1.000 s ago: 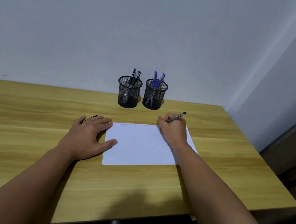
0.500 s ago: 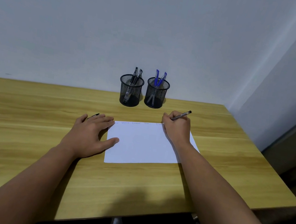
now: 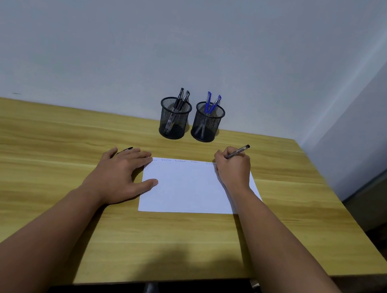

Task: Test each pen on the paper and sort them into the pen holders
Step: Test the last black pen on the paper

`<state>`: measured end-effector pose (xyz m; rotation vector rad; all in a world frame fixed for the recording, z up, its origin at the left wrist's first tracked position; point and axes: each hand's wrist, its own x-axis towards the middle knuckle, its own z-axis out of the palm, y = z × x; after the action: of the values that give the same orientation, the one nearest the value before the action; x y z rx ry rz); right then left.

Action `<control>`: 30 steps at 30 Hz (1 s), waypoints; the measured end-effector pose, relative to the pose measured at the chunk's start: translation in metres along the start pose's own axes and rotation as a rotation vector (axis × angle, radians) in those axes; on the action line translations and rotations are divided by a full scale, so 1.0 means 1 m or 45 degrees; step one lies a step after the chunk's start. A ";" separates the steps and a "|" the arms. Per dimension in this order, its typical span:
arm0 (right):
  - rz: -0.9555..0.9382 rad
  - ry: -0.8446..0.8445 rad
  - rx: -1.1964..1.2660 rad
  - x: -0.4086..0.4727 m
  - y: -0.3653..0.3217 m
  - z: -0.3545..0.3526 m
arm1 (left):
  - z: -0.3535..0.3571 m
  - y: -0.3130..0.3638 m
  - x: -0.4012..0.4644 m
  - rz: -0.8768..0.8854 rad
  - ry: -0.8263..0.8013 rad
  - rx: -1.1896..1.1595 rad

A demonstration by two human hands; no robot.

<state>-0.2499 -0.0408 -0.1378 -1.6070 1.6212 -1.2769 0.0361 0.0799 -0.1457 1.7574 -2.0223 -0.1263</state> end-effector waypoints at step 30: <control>0.154 0.069 0.254 -0.007 -0.032 -0.007 | -0.003 0.001 -0.001 -0.009 -0.059 0.029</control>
<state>-0.2399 -0.0274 -0.1086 -1.3458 1.5435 -1.3811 0.0363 0.0814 -0.1426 1.7913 -2.0580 -0.1480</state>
